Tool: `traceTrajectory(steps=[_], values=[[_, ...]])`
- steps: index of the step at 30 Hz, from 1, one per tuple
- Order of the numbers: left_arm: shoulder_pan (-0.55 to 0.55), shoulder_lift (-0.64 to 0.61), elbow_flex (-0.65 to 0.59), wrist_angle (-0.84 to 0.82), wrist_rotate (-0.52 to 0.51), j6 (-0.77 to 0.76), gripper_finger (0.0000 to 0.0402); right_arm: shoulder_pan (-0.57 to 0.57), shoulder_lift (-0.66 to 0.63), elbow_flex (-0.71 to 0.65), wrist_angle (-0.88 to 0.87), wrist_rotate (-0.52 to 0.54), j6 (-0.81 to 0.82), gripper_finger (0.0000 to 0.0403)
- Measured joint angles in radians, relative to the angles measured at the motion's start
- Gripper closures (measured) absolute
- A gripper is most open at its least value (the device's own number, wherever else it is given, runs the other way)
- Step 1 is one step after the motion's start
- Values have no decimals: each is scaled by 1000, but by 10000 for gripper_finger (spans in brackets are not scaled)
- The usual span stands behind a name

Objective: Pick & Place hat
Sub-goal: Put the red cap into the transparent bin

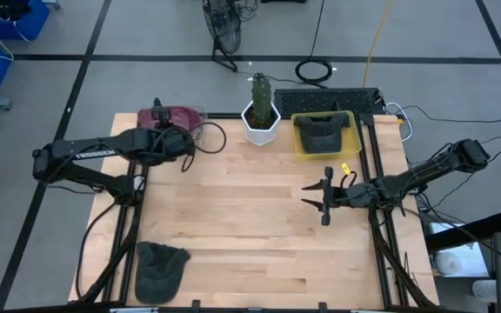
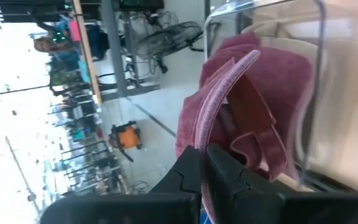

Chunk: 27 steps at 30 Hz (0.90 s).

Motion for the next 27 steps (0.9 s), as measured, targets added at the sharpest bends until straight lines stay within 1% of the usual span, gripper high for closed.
traceTrajectory(steps=[3, 6, 8, 14, 17, 19, 21, 24, 27], values=[[24, 0, -34, 86, -15, 78, 382, 0, 0, 0, 0, 1, 1, 259], [30, 0, -35, 114, -40, 129, 388, -1, 0, 0, 0, 2, -1, 259], [28, 0, -16, 114, -43, 138, 394, -1, 0, 0, 0, 2, -6, 259], [-10, -27, 34, 131, -36, 137, 387, -2, 0, 0, 0, 3, -7, 259], [-36, -54, 41, 143, 5, 137, 394, -2, 0, 0, -1, 3, -3, 259], [-44, -66, 41, 133, 51, 144, 392, -2, 0, 0, -1, 3, -2, 259], [-44, -69, 41, 113, 66, 144, 388, -2, 0, 0, -1, 3, -2, 259], [-35, -69, 41, 71, 90, 127, 392, -2, 0, 0, -1, 3, -2, 259], [-6, -69, 22, 75, 118, 122, 394, -2, 0, 0, -1, 3, -1, 259]])
